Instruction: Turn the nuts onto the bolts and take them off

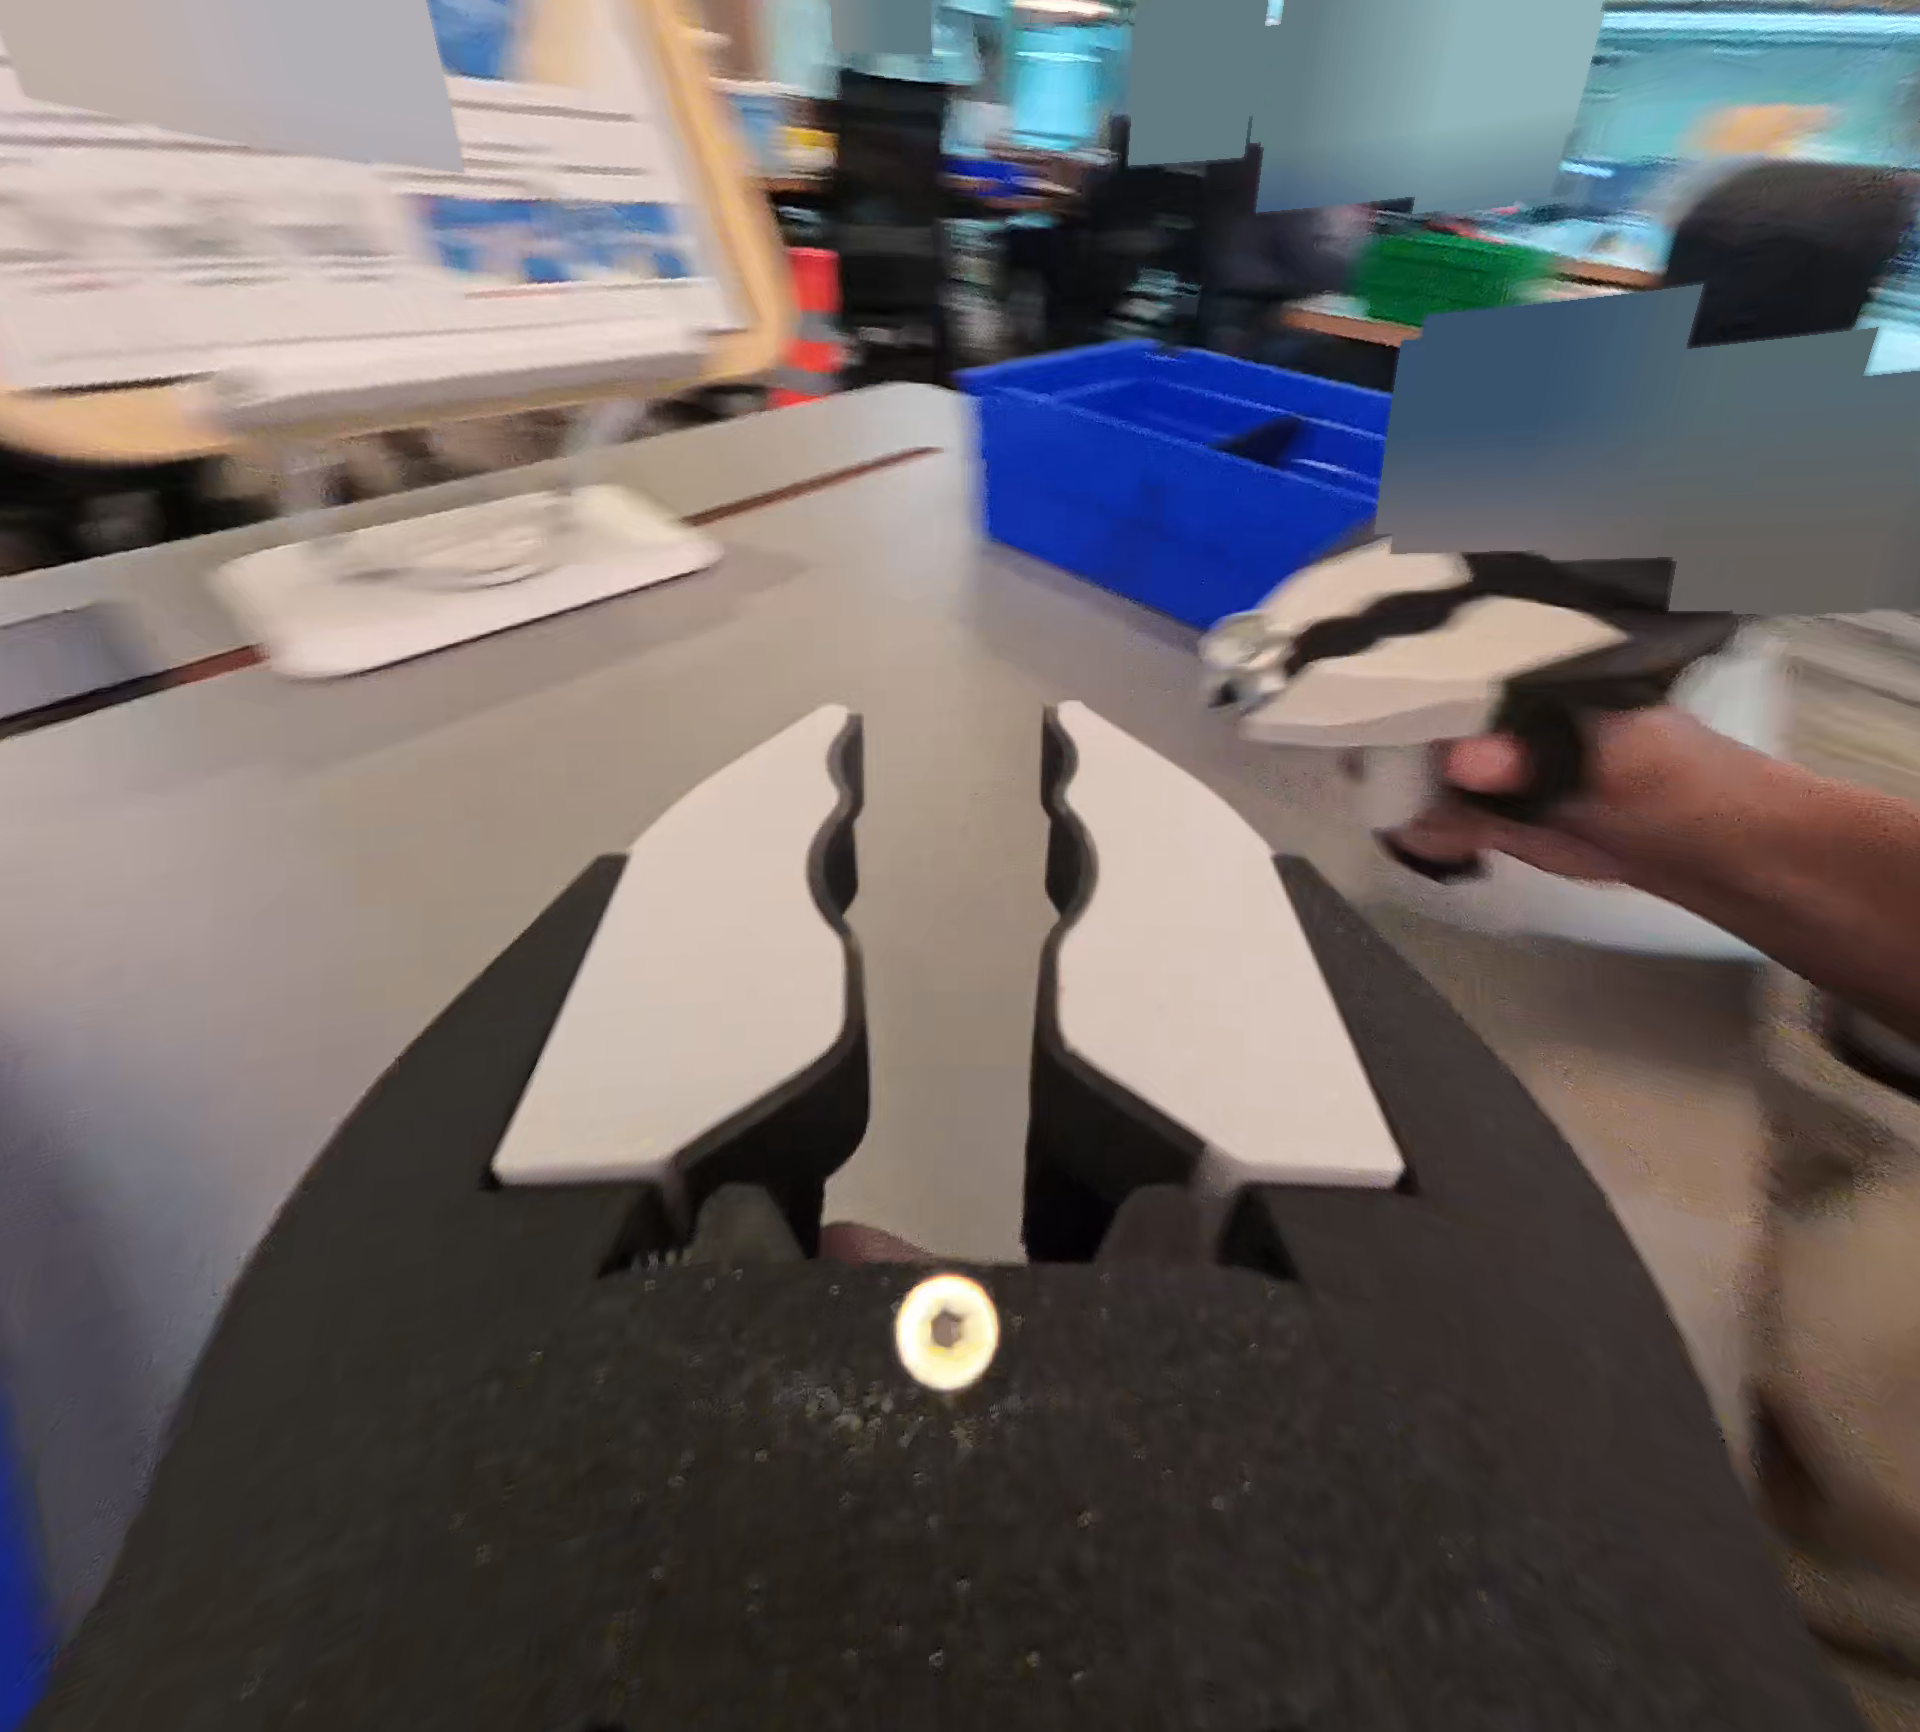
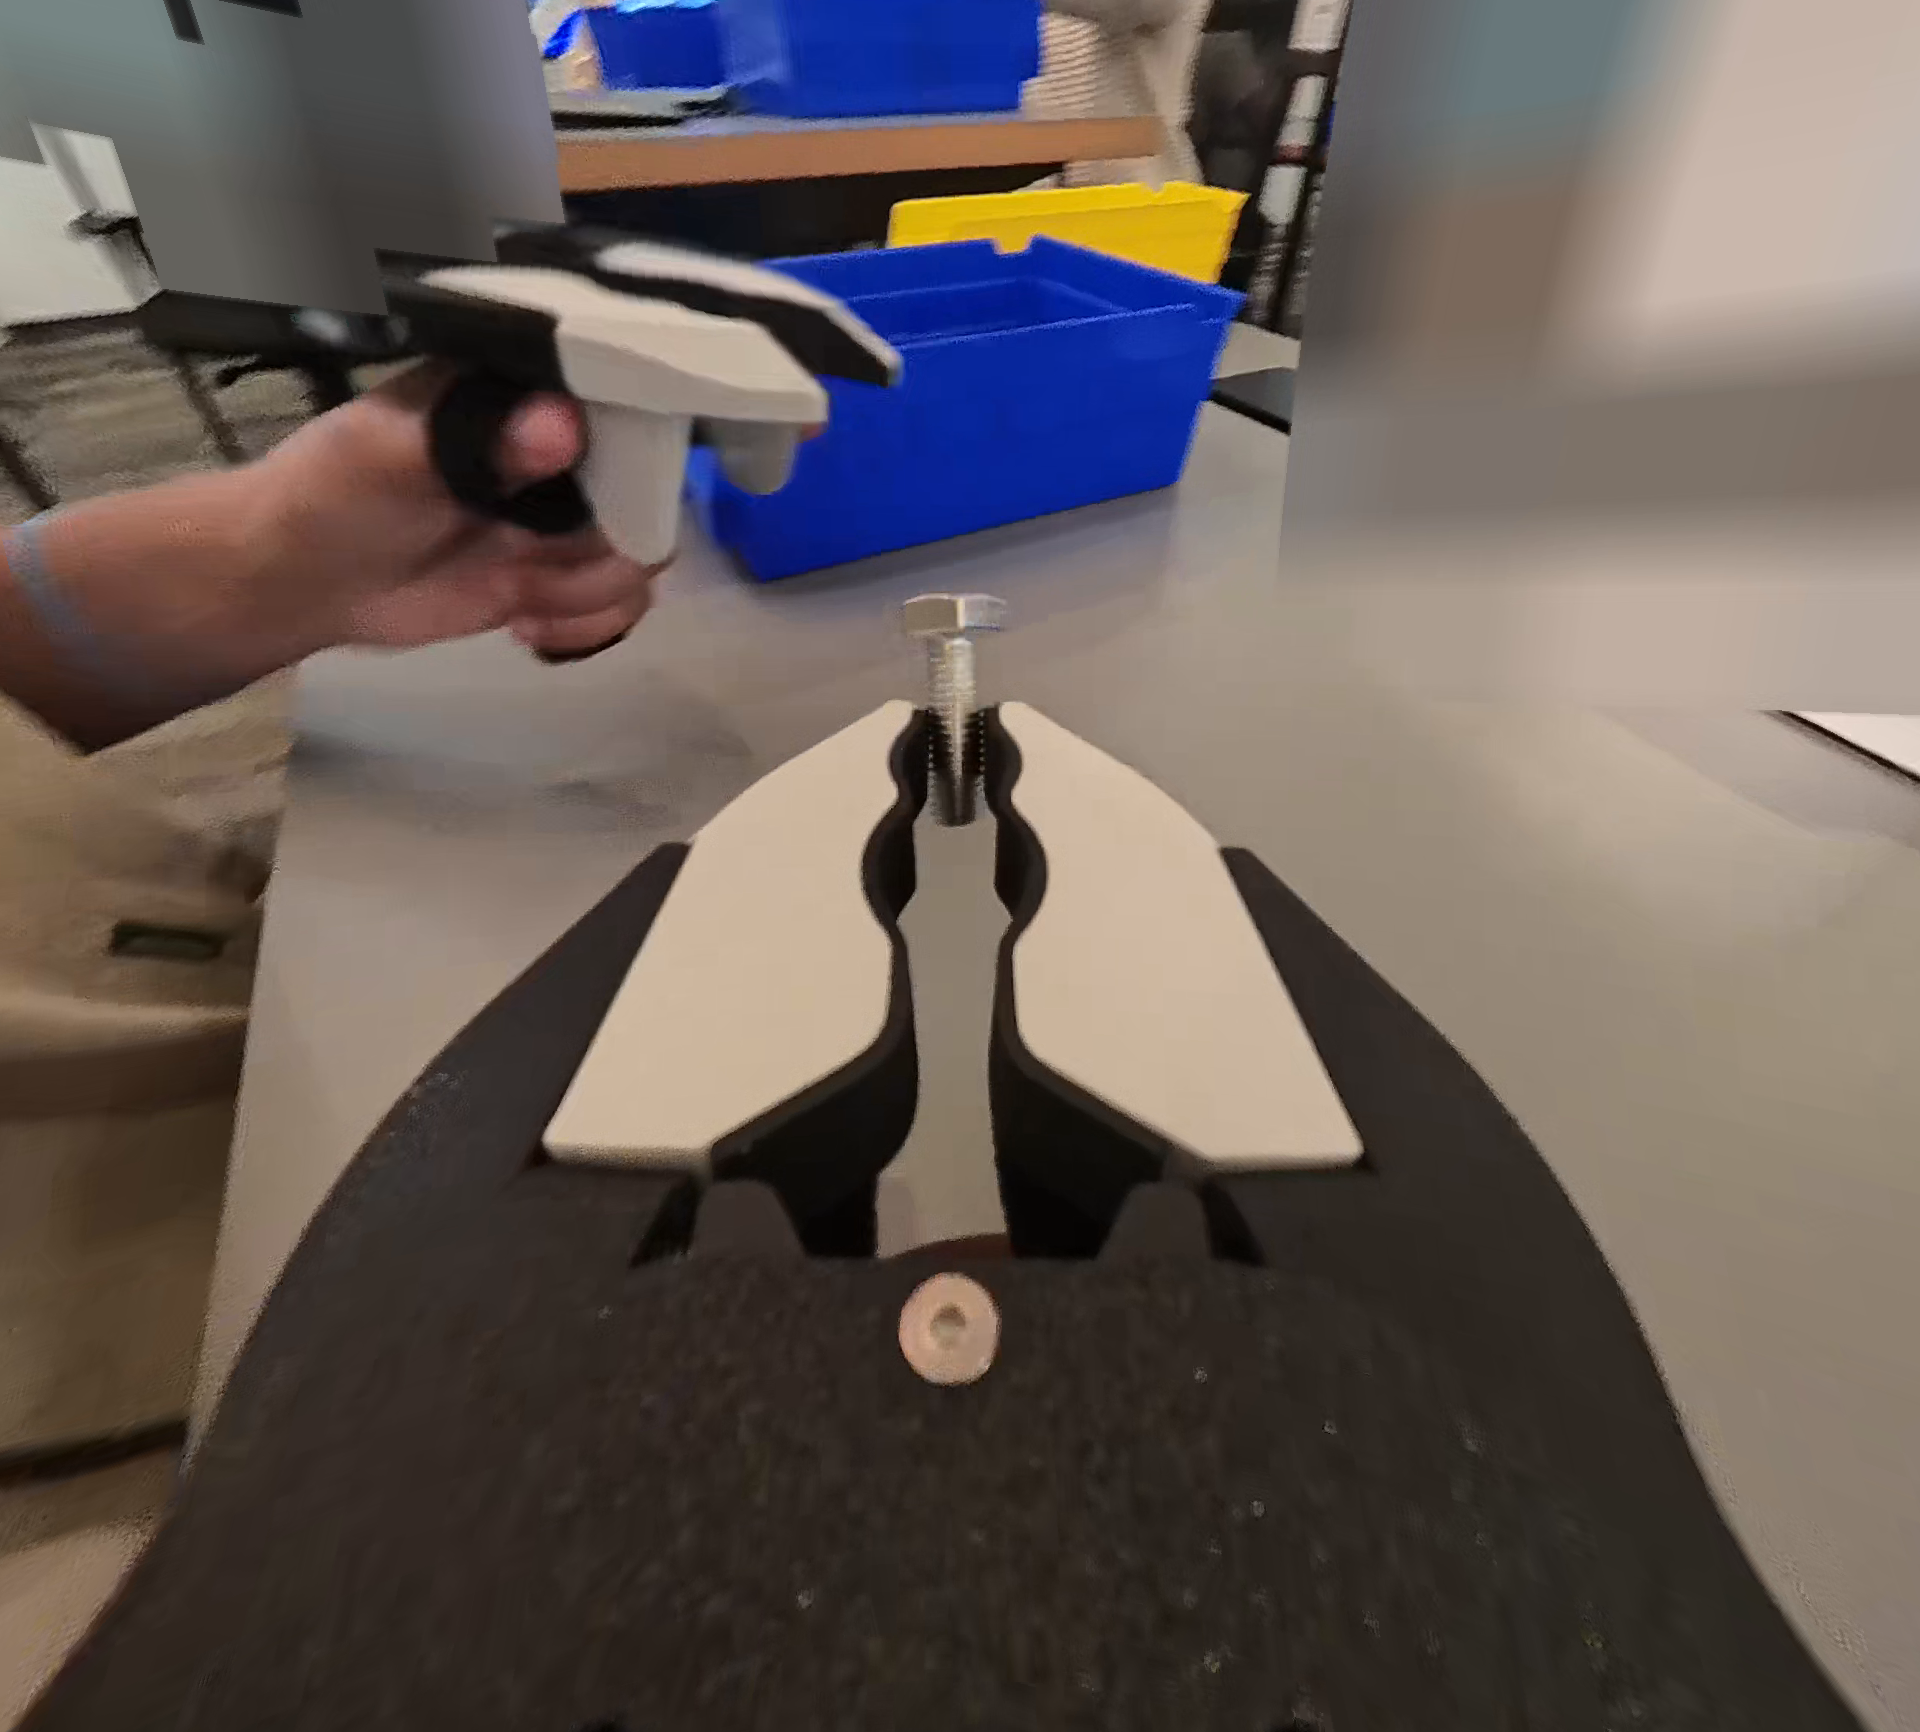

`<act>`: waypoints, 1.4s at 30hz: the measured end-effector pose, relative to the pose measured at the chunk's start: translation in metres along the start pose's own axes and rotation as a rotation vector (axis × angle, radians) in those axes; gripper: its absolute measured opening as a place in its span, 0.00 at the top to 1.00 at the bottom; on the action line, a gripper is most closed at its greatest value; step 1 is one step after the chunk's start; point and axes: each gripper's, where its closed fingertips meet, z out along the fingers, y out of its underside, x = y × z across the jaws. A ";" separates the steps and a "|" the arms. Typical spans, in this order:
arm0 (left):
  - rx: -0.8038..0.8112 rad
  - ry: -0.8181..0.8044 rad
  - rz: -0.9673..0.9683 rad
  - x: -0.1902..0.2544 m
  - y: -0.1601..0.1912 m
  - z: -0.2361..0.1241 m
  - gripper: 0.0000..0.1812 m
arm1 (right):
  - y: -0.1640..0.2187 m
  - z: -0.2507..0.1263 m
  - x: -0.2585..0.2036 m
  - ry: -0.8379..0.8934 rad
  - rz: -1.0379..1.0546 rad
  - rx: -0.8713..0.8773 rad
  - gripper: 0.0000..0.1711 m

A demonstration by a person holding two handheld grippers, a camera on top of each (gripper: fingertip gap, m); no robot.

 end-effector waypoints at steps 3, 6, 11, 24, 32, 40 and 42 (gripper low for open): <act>0.019 -0.301 -0.066 -0.030 0.018 -0.019 0.85 | 0.005 -0.005 0.017 0.157 0.059 0.048 0.94; 0.024 -0.382 -0.122 -0.034 0.037 -0.024 0.84 | 0.010 -0.011 0.026 0.265 0.095 0.090 0.94; 0.013 -0.403 -0.104 -0.031 0.044 -0.022 0.82 | 0.006 -0.019 0.032 0.332 0.048 0.113 0.94; -0.026 -0.363 -0.001 -0.017 0.046 -0.013 0.82 | -0.090 -0.154 0.196 0.771 -0.069 -0.065 0.94; -0.007 -0.342 -0.016 -0.016 0.044 -0.015 0.82 | 0.035 -0.185 0.346 0.570 0.305 -0.837 0.94; 0.010 -0.328 -0.039 -0.016 0.043 -0.017 0.82 | 0.120 -0.177 0.356 0.425 0.316 -1.218 0.94; 0.007 -0.324 -0.043 -0.016 0.043 -0.016 0.81 | 0.129 -0.177 0.354 0.414 0.322 -1.243 0.94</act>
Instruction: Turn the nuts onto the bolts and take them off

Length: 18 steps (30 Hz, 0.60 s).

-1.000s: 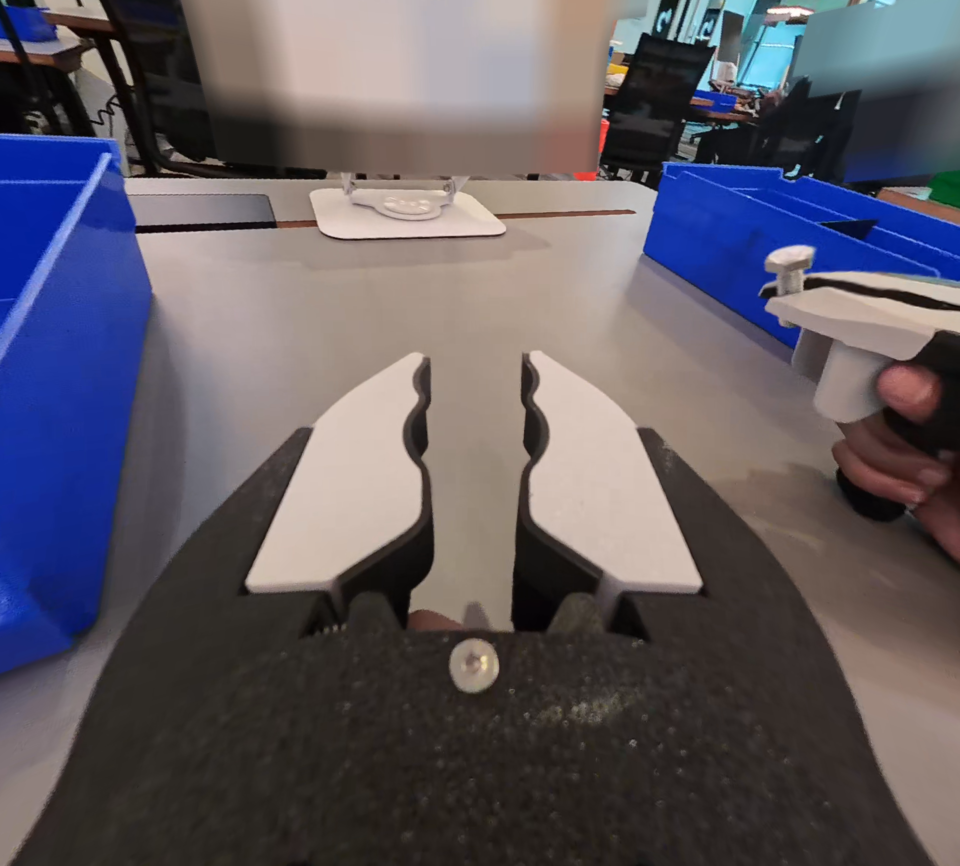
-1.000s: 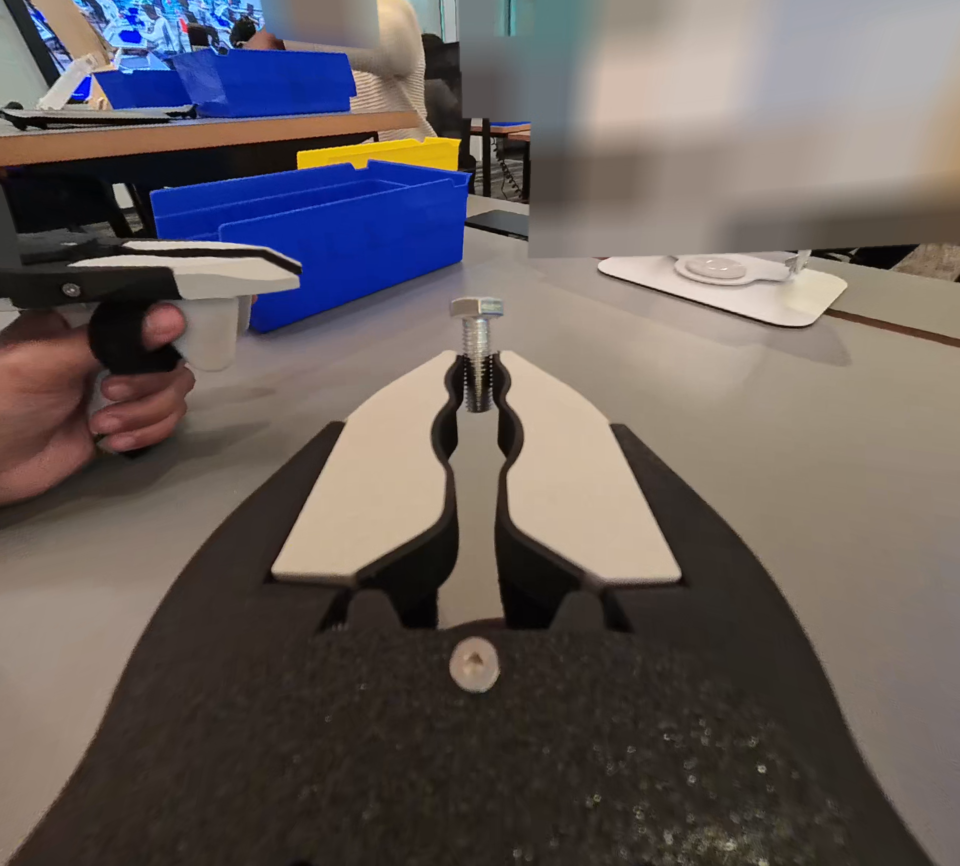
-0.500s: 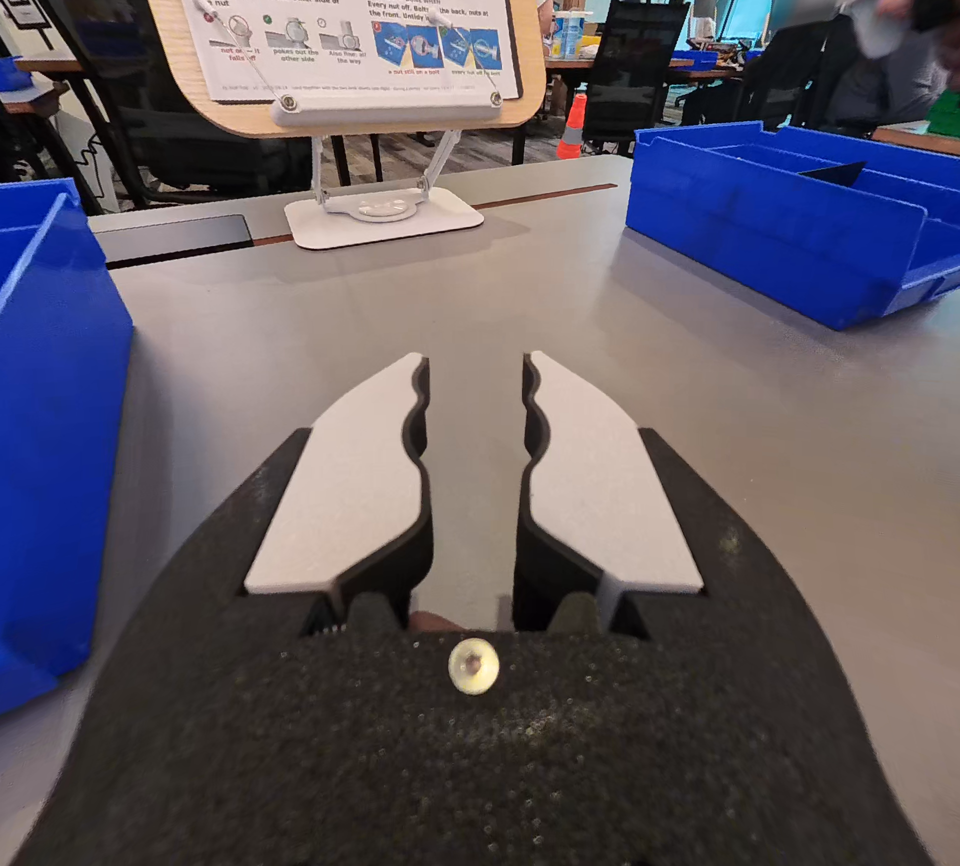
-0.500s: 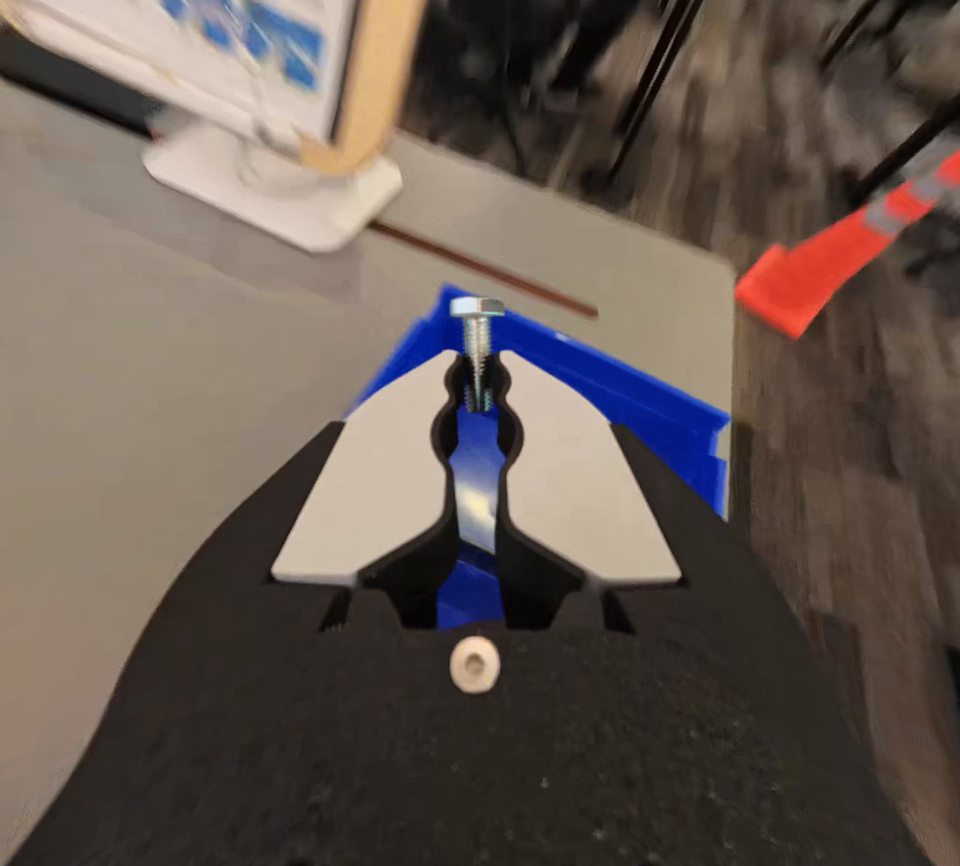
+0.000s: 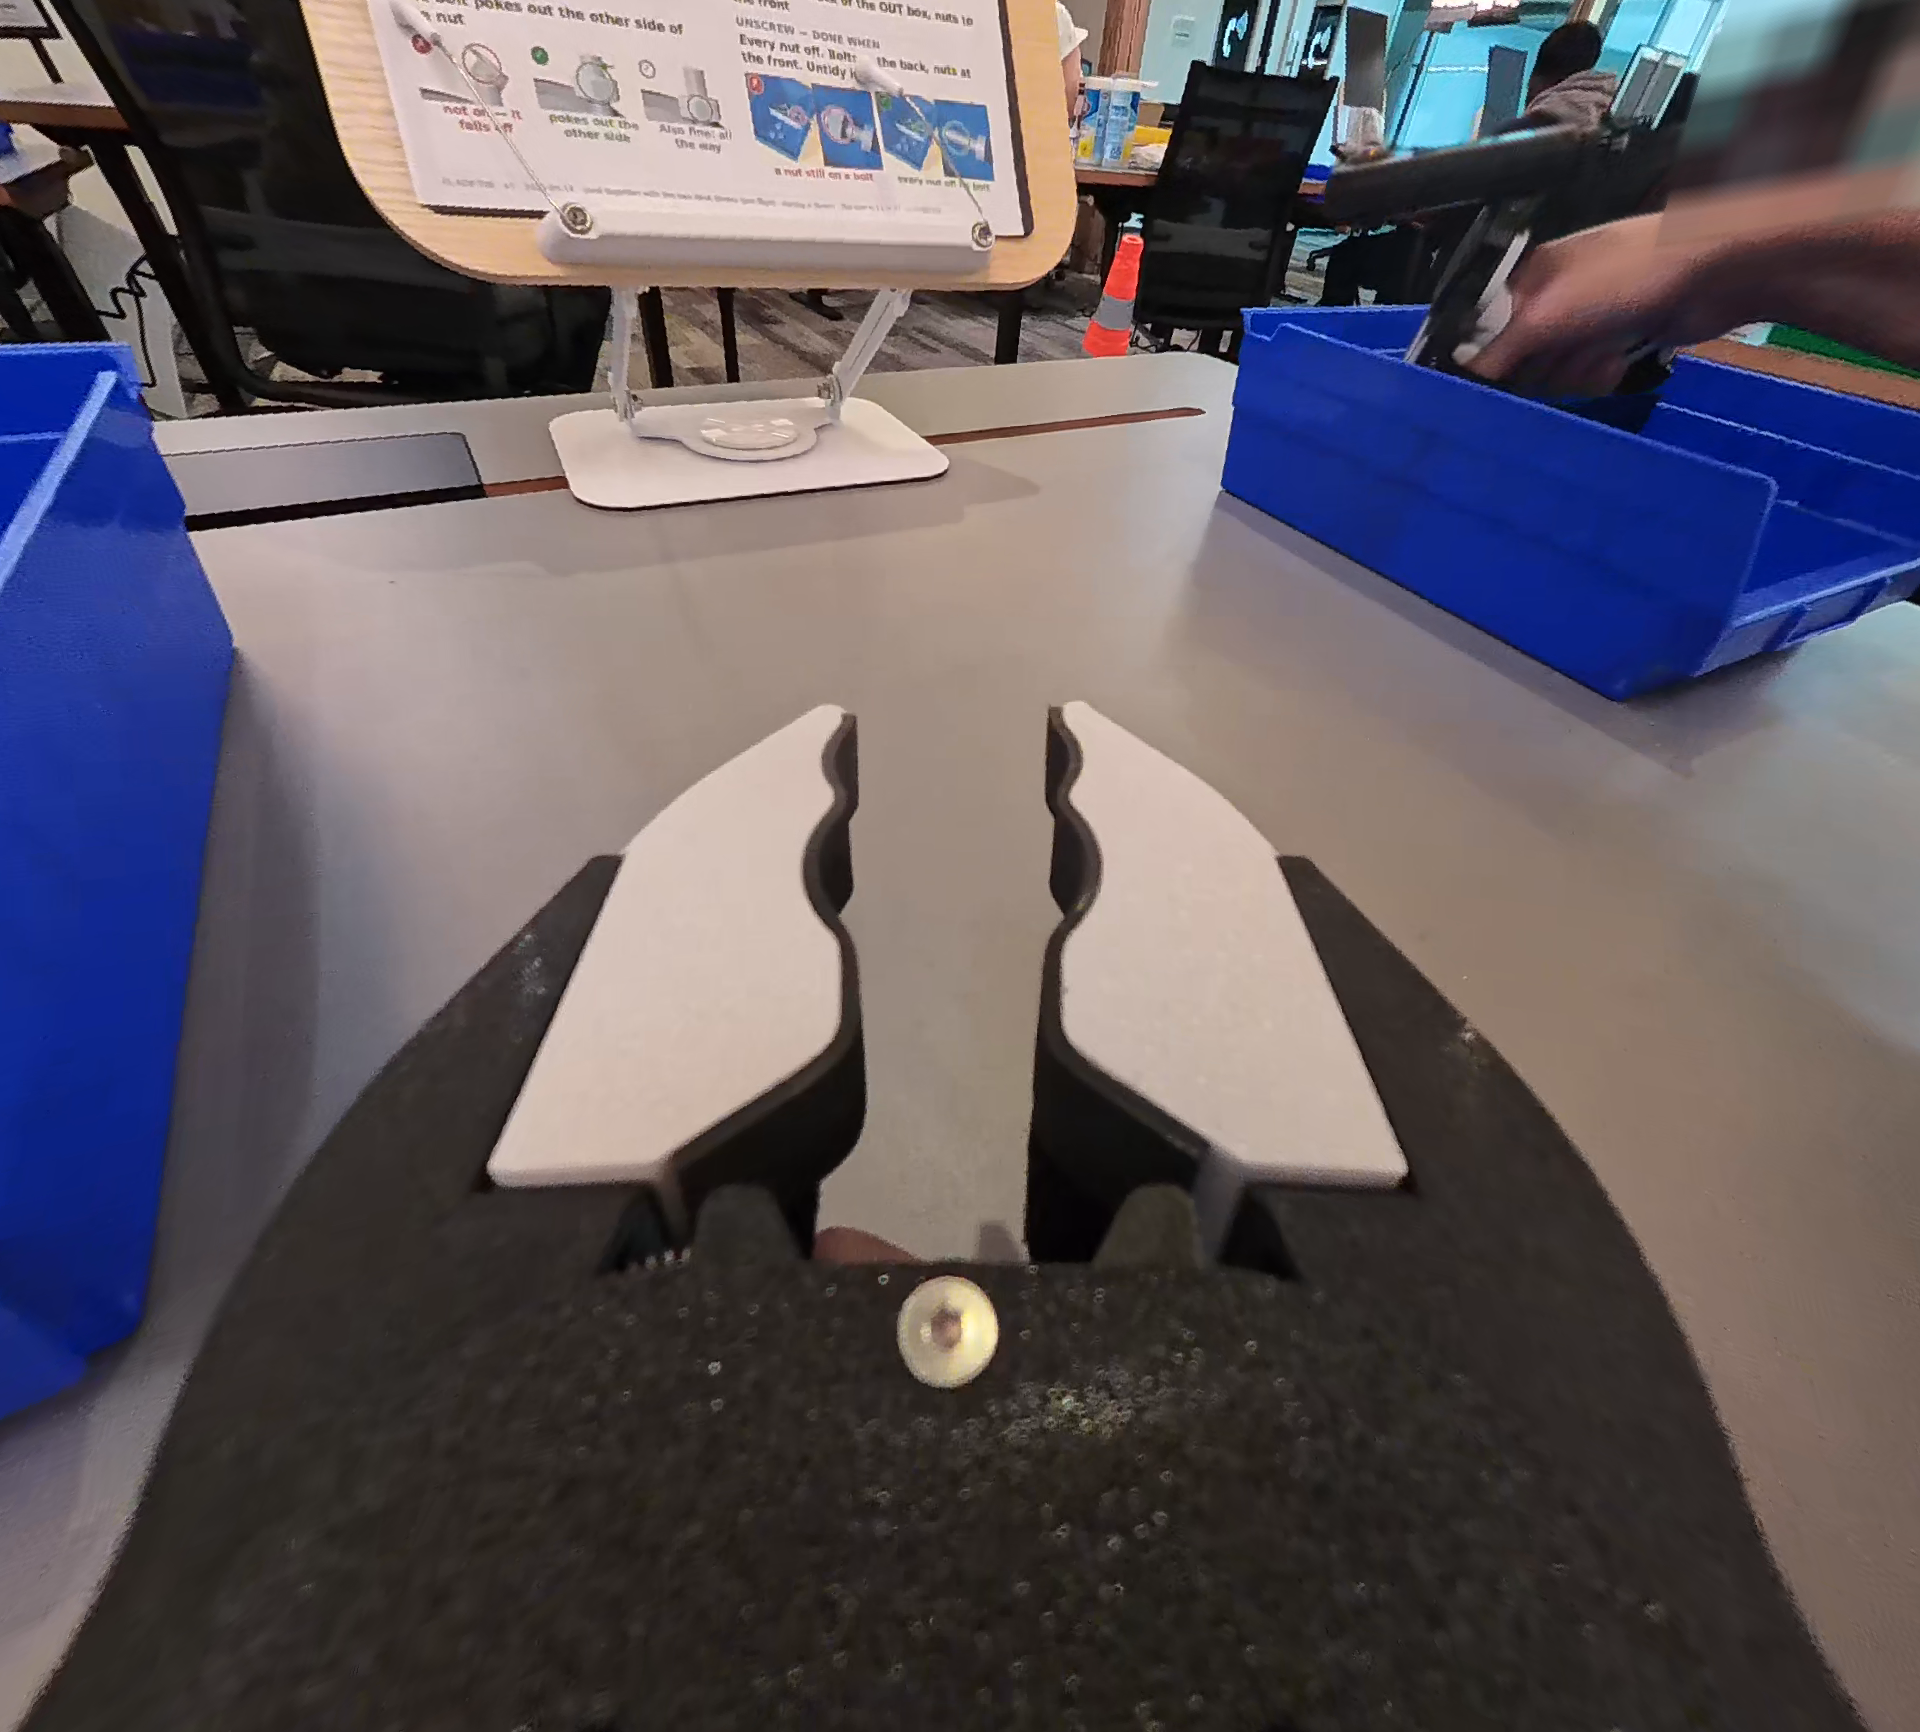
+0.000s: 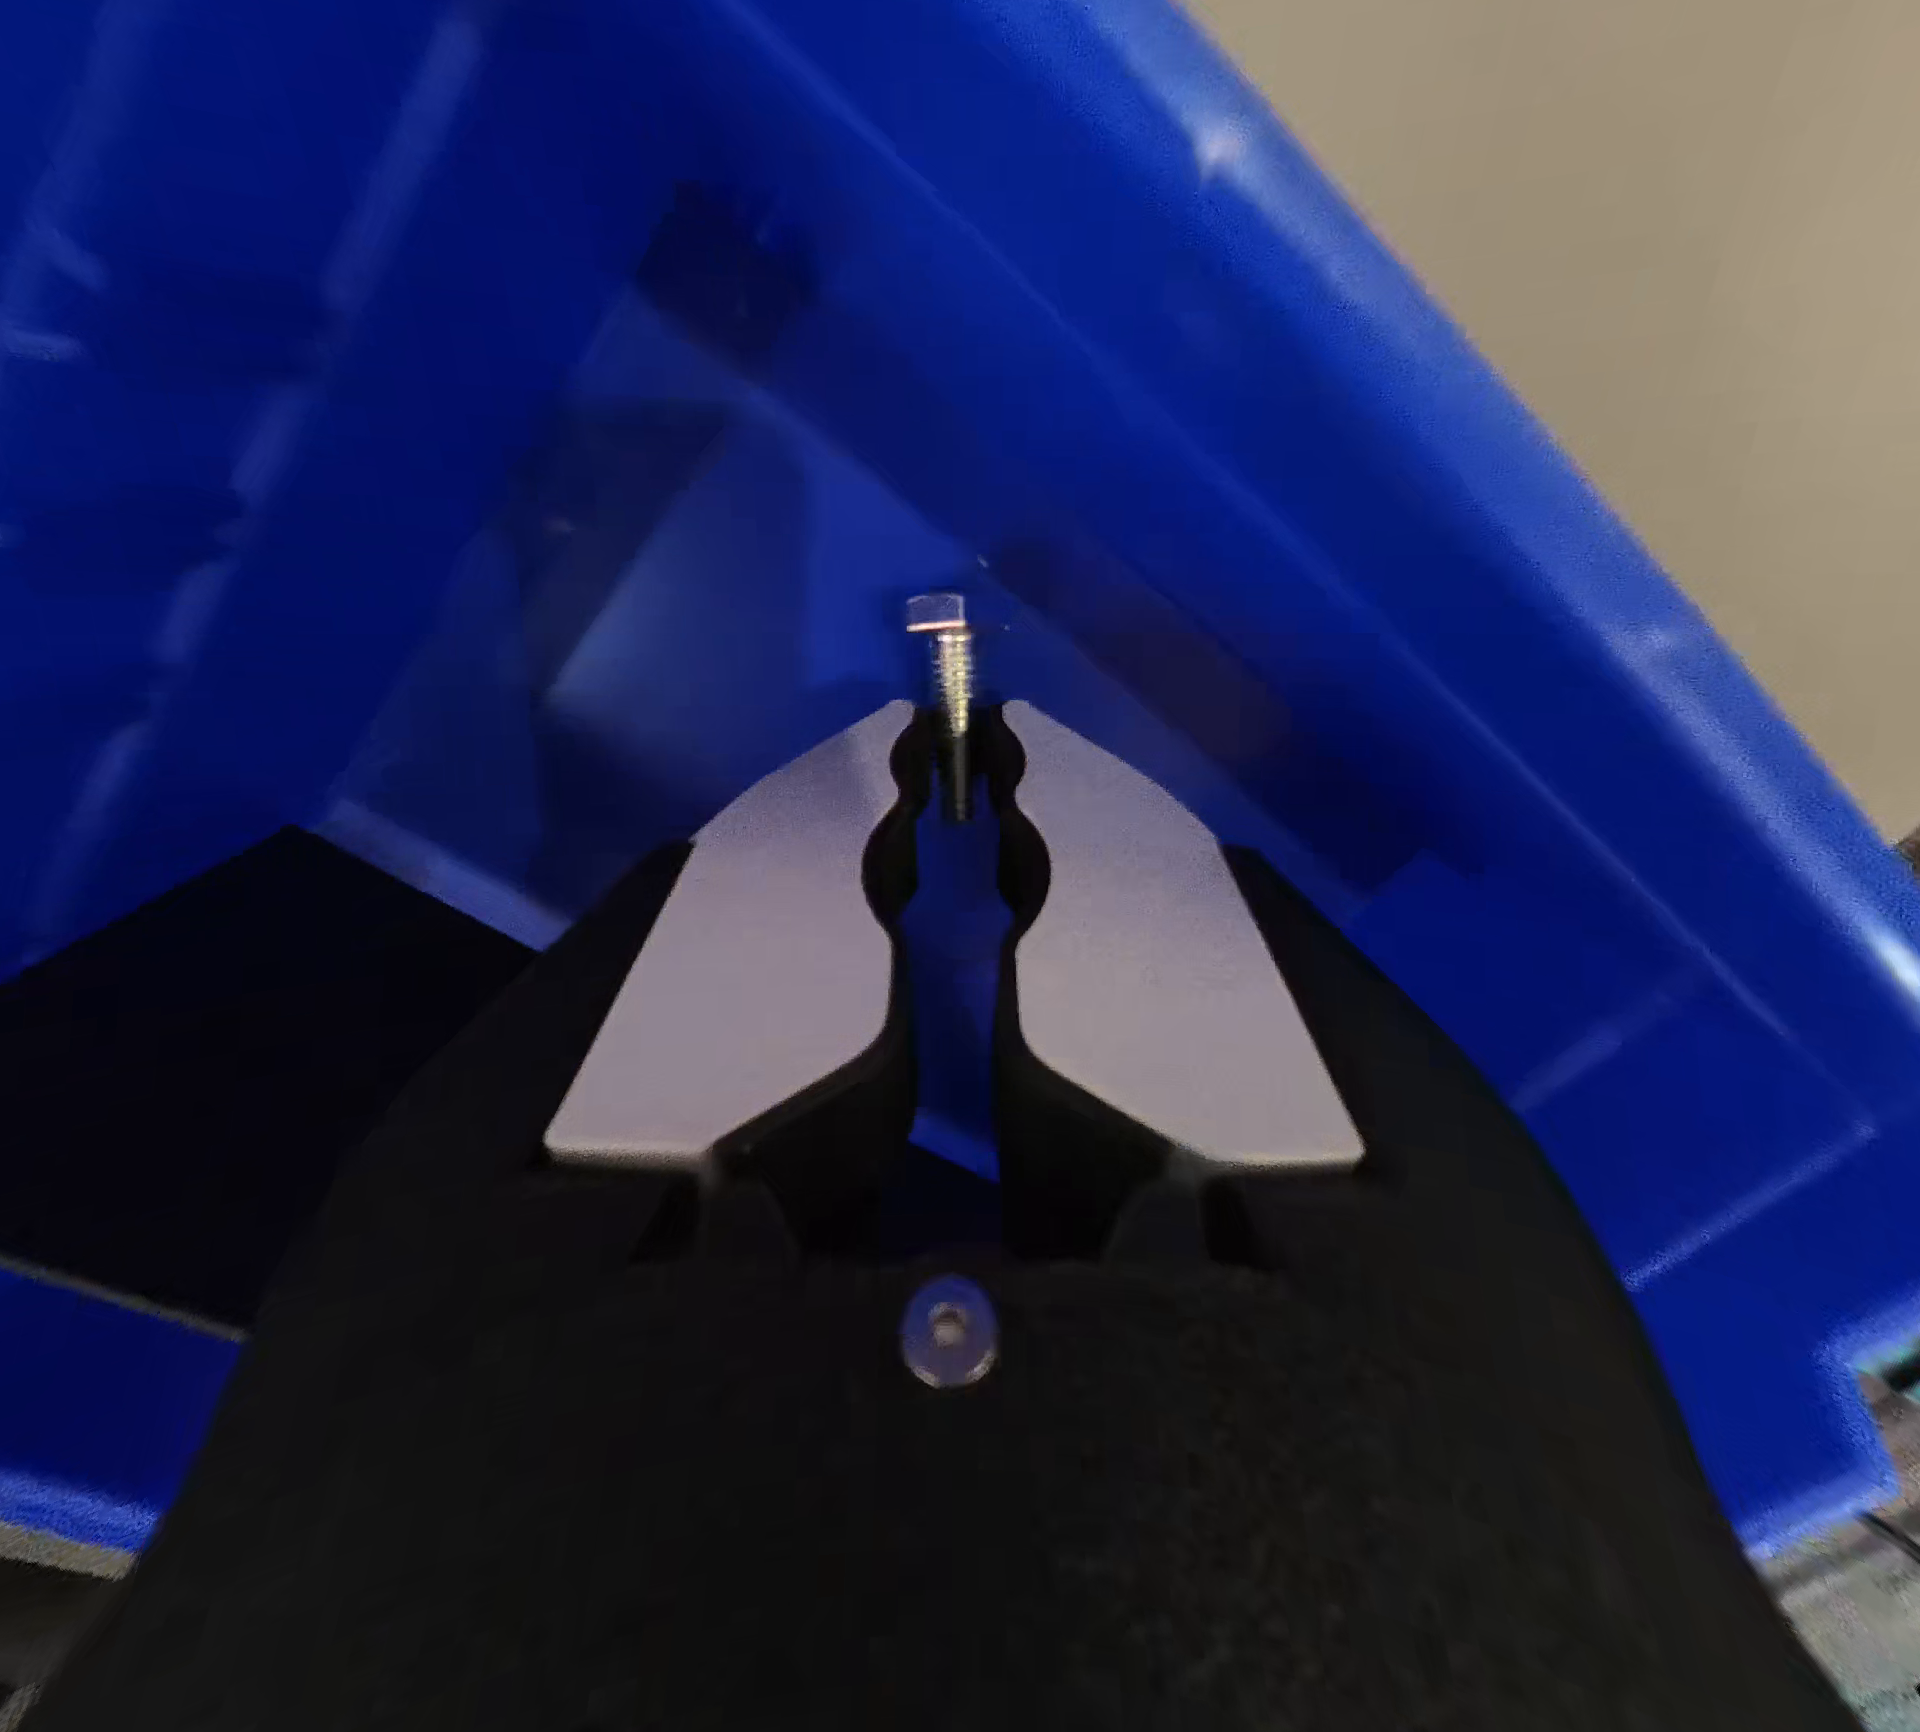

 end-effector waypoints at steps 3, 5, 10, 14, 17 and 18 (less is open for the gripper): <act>-0.012 0.004 -0.002 0.000 0.001 0.001 0.81 | 0.003 0.004 -0.001 0.014 -0.017 -0.025 0.94; -0.020 0.011 0.001 0.001 0.002 0.002 0.81 | 0.006 0.006 -0.002 0.017 -0.030 -0.050 0.93; 0.014 0.002 0.005 0.001 -0.002 -0.002 0.81 | -0.007 -0.024 0.000 0.120 0.004 0.073 0.78; 0.004 0.003 -0.014 -0.001 -0.001 0.000 0.78 | -0.025 -0.128 -0.047 0.325 0.034 0.498 0.76; -0.015 0.005 -0.030 -0.002 0.002 0.002 0.74 | -0.036 -0.194 -0.164 0.225 -0.033 0.948 0.81; -0.019 0.002 -0.034 -0.003 0.002 0.002 0.74 | -0.035 -0.199 -0.207 0.157 -0.070 1.038 0.80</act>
